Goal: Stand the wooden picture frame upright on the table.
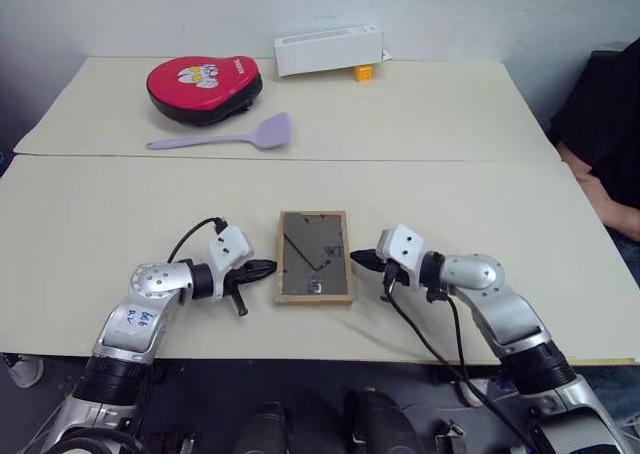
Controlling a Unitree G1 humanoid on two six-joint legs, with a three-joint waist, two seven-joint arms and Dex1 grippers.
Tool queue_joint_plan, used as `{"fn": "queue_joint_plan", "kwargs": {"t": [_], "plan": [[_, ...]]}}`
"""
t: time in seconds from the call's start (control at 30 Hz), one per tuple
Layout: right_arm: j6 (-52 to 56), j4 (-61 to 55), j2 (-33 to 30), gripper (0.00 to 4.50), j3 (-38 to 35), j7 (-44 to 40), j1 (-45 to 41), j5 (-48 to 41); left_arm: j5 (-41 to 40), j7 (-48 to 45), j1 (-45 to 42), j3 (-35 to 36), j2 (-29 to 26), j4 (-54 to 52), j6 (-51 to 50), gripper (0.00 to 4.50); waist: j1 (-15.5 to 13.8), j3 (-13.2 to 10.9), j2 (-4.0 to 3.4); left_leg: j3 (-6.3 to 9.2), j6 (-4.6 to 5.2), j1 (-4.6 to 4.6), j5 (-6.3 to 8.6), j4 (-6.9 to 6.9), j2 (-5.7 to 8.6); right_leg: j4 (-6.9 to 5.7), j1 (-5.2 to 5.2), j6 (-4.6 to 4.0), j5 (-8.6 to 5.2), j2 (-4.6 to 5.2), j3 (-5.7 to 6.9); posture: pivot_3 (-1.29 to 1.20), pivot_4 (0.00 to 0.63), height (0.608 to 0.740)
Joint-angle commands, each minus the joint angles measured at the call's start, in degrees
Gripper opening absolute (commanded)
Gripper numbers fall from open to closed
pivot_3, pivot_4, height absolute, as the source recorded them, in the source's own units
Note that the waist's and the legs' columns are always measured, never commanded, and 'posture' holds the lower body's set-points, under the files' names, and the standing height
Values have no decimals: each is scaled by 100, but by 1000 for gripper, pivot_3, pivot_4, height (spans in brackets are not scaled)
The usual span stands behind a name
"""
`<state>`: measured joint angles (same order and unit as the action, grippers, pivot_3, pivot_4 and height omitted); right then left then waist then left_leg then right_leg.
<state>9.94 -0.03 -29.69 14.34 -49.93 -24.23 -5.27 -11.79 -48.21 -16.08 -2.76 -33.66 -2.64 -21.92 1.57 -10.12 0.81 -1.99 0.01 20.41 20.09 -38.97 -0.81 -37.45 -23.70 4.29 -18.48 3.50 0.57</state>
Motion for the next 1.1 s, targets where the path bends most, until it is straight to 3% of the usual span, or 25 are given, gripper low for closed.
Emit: {"fn": "queue_joint_plan", "kwargs": {"t": [0.03,0.13,0.27,0.37,0.43,0.57,0.83,0.97,1.1], "plan": [[-153,-123,-201,0,-188,-171,59,-60,-141,103,57,270,-174,-213,-441,42,0,0,0,0,0,1,0,0,0,-1,0,0,0,0,0,0,150,740],[-128,-268,-379,0,-306,-301,198,-145,-728,21,53,626,-270,-355,-1314,413,0,0,0,1,1,1,1,0,0,-2,0,0,0,0,1,0,150,740],[8,-699,-636,0,-300,-580,449,-269,-2469,-338,-258,1124,-872,-671,-4902,1517,23,-2,-1,3,1,1,2,6,-5,-7,-1,0,0,-3,0,0,150,740],[17,-815,-617,0,-169,-581,527,-182,-2772,56,-885,1350,-779,-181,-6709,2449,5,-2,0,8,2,1,2,0,-2,-8,2,0,0,-2,3,0,150,740],[-13,-804,-556,0,-78,-532,534,-91,-2957,393,-1179,1272,-705,311,-7043,3067,-12,-2,0,11,7,1,5,-3,2,-12,6,0,0,-2,5,0,150,740],[-2,-752,-458,0,42,-444,487,56,-4336,1159,-1692,1067,-616,1475,-7058,4302,-15,-1,0,14,4,1,3,-6,7,-12,6,1,0,2,5,0,150,740],[128,-780,-346,0,203,-404,416,251,-6408,3063,-1841,248,-554,1883,-7058,4302,-19,-1,-1,23,-5,0,0,-9,10,-9,7,1,0,7,8,0,150,740],[189,-827,-278,0,235,-377,429,315,-7409,3992,-1834,173,-444,2139,-7058,4302,-17,-1,-1,25,-8,0,-1,-11,9,-7,7,1,0,8,9,0,150,740],[226,-879,-240,0,277,-354,467,353,-7908,4773,-1883,335,-208,2510,-7058,4302,-21,1,-2,25,-10,-1,-2,-12,10,-2,8,1,0,8,11,0,150,740]]}}
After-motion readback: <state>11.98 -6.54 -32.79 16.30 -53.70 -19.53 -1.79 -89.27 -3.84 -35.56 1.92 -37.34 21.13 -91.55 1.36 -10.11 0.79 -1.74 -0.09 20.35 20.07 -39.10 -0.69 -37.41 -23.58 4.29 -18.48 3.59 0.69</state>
